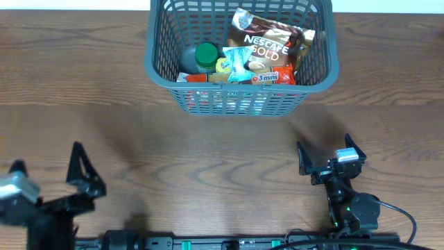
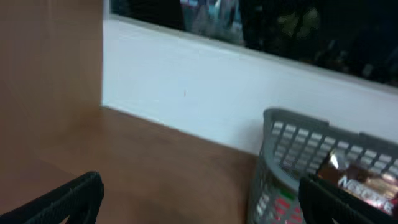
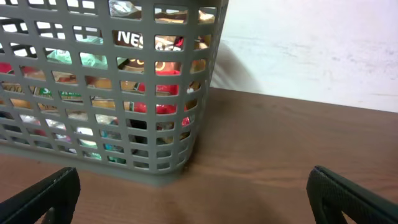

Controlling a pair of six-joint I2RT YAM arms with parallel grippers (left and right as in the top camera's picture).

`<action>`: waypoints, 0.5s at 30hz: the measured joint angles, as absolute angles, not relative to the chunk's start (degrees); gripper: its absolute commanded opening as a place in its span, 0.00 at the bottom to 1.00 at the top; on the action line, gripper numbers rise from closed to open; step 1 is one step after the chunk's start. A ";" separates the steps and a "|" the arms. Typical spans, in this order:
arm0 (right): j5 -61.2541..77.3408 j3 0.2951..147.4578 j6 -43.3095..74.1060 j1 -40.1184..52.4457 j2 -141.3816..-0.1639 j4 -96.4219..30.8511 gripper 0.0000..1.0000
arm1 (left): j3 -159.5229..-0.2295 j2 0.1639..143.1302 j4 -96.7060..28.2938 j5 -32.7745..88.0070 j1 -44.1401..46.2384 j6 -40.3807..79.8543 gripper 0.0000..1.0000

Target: Pack container

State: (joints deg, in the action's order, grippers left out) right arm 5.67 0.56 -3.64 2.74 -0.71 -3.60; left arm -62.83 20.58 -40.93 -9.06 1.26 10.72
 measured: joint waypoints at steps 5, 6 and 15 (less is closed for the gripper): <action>5.67 0.56 -3.64 2.74 -0.71 -3.60 0.99 | -49.71 17.45 -30.33 -9.06 1.21 13.47 0.99; 5.67 0.56 -3.64 2.74 -0.71 -3.60 0.99 | -47.16 16.95 -28.23 -9.06 1.21 13.76 0.98; 5.74 0.54 -3.64 2.74 -0.71 -3.60 0.99 | -28.69 14.28 -12.99 -6.94 1.21 15.05 0.98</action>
